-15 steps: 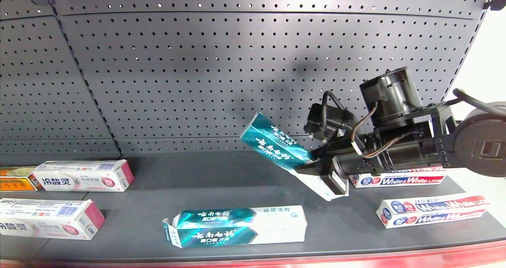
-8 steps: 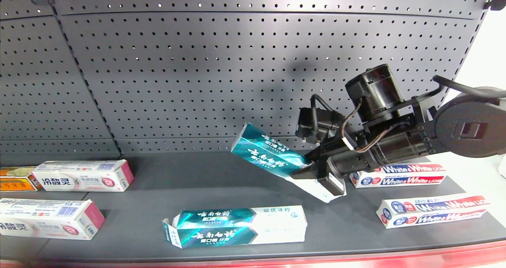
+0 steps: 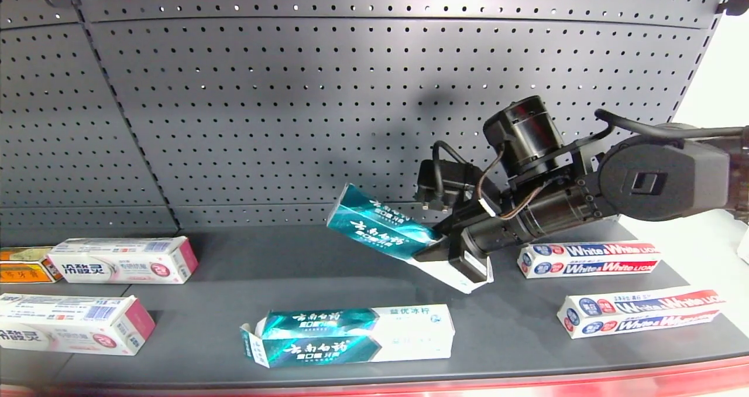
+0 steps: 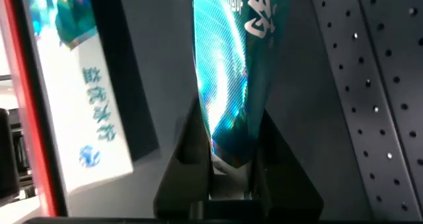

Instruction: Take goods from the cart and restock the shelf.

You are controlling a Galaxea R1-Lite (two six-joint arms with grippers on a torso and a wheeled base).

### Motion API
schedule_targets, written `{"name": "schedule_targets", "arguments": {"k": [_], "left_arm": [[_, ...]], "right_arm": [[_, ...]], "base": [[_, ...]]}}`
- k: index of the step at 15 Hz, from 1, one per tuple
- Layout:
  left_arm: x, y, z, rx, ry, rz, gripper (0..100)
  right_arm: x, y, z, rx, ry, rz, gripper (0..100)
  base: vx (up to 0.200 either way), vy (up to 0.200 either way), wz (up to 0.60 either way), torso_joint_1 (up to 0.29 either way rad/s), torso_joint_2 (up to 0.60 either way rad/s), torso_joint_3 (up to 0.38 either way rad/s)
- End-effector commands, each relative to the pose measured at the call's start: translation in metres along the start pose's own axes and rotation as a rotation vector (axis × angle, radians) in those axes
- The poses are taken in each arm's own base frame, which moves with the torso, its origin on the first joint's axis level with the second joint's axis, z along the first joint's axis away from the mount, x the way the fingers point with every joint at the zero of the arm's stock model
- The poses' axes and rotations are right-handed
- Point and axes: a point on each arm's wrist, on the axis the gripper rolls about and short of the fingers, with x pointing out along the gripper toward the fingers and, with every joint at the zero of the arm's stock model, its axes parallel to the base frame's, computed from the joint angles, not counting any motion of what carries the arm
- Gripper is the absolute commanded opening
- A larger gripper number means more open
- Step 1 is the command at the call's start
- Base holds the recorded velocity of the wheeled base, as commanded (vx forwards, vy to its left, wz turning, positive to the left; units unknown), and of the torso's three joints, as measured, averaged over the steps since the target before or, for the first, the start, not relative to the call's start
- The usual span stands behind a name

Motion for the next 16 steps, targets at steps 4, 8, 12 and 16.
{"name": "schedule_targets", "arguments": {"k": [4, 8, 12, 16], "left_arm": [[0.0, 0.0, 0.0, 0.0, 0.002, 0.0, 100], [0.0, 0.0, 0.0, 0.0, 0.002, 0.0, 100], [0.0, 0.0, 0.0, 0.0, 0.001, 0.0, 100], [0.0, 0.0, 0.0, 0.0, 0.002, 0.0, 100]], "right_arm": [[0.011, -0.009, 0.007, -0.003, 0.001, 0.006, 0], [0.016, -0.007, 0.008, -0.005, 0.031, 0.042, 0], [0.014, -0.007, 0.011, 0.004, 0.062, 0.071, 0], [0.016, -0.007, 0.01, 0.0, 0.06, 0.069, 0]], "base": [[0.0, 0.0, 0.0, 0.0, 0.0, 0.0], [0.0, 0.0, 0.0, 0.0, 0.0, 0.0], [0.0, 0.0, 0.0, 0.0, 0.0, 0.0], [0.0, 0.0, 0.0, 0.0, 0.0, 0.0]]}}
